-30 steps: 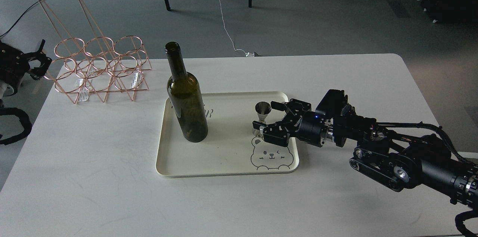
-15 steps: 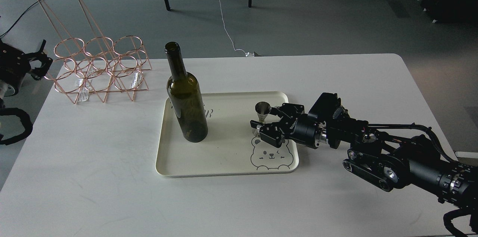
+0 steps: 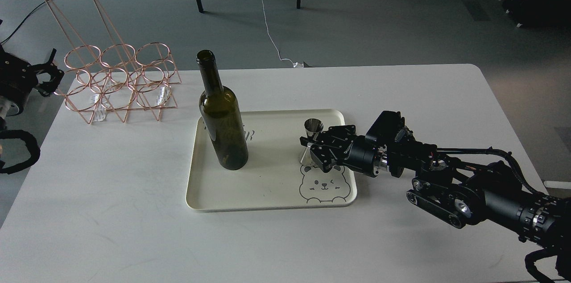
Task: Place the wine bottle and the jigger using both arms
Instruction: 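Grasp the steel jigger with the right gripper, then lift the jigger off the tray and set it on the table beside the tray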
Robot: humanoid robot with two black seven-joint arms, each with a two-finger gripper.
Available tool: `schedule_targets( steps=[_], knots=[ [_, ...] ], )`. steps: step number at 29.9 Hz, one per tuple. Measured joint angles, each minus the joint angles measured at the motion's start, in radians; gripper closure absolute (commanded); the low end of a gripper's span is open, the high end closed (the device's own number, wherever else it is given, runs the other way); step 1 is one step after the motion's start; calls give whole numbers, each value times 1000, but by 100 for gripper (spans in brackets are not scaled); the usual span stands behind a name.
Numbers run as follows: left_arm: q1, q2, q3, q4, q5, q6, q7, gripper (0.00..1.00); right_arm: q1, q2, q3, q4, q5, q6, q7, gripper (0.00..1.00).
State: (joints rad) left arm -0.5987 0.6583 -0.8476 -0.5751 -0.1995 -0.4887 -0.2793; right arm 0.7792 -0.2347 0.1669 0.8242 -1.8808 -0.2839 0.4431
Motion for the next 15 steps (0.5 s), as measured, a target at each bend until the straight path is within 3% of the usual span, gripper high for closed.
schedule_targets(
  steps=[15],
  knots=[
    [-2, 5, -4, 0, -1, 0, 0, 1, 20, -64, 14, 15, 5, -154, 0, 98]
  ],
)
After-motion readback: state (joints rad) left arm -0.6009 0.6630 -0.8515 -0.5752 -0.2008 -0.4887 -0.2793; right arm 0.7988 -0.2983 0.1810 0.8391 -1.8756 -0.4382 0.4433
